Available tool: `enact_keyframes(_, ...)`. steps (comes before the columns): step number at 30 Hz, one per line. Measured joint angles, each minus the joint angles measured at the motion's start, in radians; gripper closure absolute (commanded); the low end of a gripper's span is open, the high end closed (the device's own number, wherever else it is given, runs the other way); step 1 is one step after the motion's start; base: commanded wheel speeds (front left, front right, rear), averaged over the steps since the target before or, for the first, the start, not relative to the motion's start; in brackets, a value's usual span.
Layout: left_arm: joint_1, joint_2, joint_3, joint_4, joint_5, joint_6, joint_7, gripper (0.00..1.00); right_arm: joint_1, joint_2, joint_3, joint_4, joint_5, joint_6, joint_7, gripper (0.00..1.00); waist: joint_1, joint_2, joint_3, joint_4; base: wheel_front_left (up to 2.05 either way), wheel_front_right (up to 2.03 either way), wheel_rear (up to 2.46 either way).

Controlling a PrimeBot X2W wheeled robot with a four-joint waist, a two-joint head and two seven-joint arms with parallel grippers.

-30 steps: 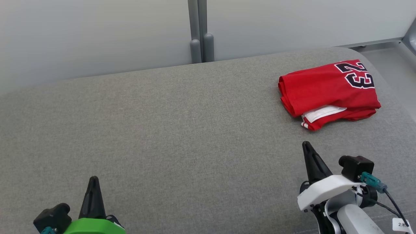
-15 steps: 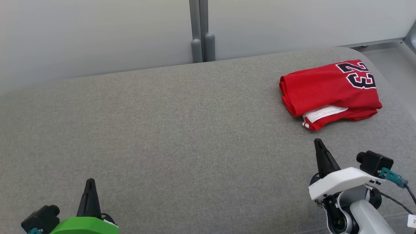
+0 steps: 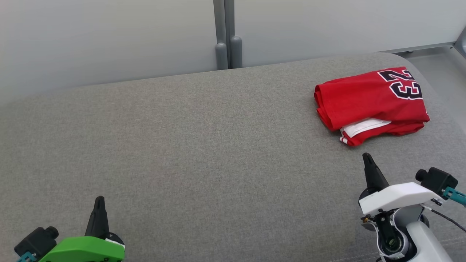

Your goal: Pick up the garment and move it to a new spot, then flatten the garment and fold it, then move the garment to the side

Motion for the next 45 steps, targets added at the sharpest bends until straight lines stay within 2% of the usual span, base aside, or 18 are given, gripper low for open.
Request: enact_keyframes(45, -0.102, 0.010, 0.070, 0.040, -0.557, -0.078, 0.145, 1.00, -0.003, 0.026, -0.207, -0.030, 0.583, 0.072, 0.143, 1.00, 0.0000, 0.0000, 0.005, 0.013, 0.00, 0.00, 0.00)
